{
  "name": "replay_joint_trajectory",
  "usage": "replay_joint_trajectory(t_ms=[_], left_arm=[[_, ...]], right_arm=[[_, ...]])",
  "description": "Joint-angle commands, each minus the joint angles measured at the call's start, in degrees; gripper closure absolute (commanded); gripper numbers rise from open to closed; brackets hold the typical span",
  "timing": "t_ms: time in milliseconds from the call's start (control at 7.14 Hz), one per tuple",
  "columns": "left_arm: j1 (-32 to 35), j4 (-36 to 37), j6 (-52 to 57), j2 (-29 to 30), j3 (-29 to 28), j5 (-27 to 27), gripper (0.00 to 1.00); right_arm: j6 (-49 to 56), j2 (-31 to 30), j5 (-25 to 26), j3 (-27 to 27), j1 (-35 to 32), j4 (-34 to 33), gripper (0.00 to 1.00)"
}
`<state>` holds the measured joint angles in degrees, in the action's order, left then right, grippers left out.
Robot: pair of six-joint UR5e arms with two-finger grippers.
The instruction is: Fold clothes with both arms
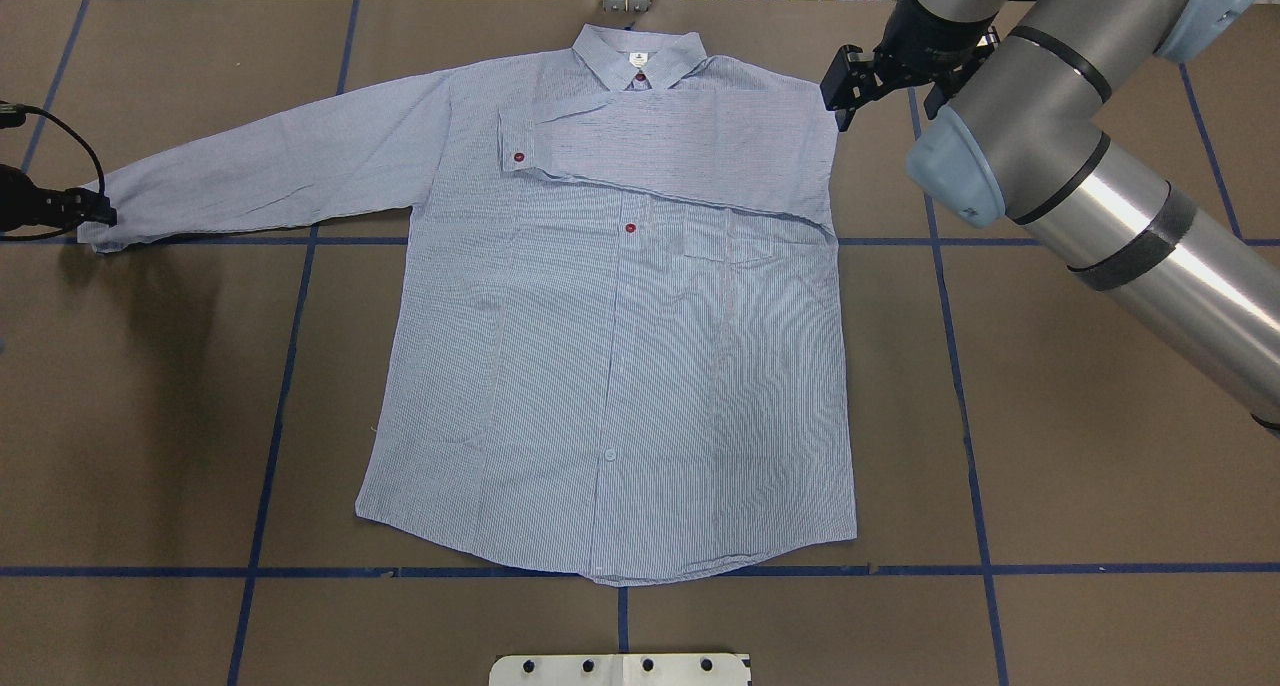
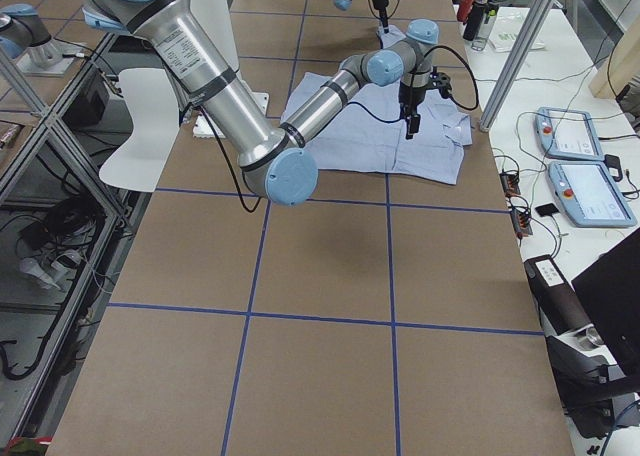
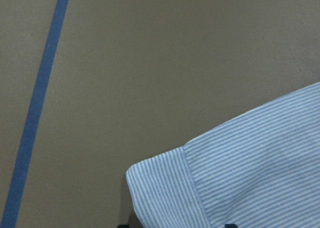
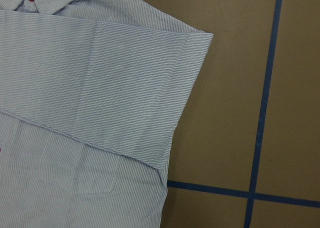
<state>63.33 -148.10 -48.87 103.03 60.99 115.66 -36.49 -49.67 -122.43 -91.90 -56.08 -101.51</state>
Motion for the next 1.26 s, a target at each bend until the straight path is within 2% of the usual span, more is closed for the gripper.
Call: replay_joint_trajectory(t_ms=[0,560,1120], left_arm=[[0.12,0.09,0.01,-0.02,0.09,0.09,0.30],[0.56,0.18,0.01,-0.02,0.53,0.00,0.30],[0.65,0.18,0.01,-0.29,0.70,-0.17,0.40]], right_arm=[[-0.16,-0.08,0.00,-0.13,0.09,0.09,0.01],[-0.16,-0.51,0.09,-0.13,0.26,0.44,0.01],[-0.33,-0.51,0.09,-0.13,0.35,0.44,0.01]])
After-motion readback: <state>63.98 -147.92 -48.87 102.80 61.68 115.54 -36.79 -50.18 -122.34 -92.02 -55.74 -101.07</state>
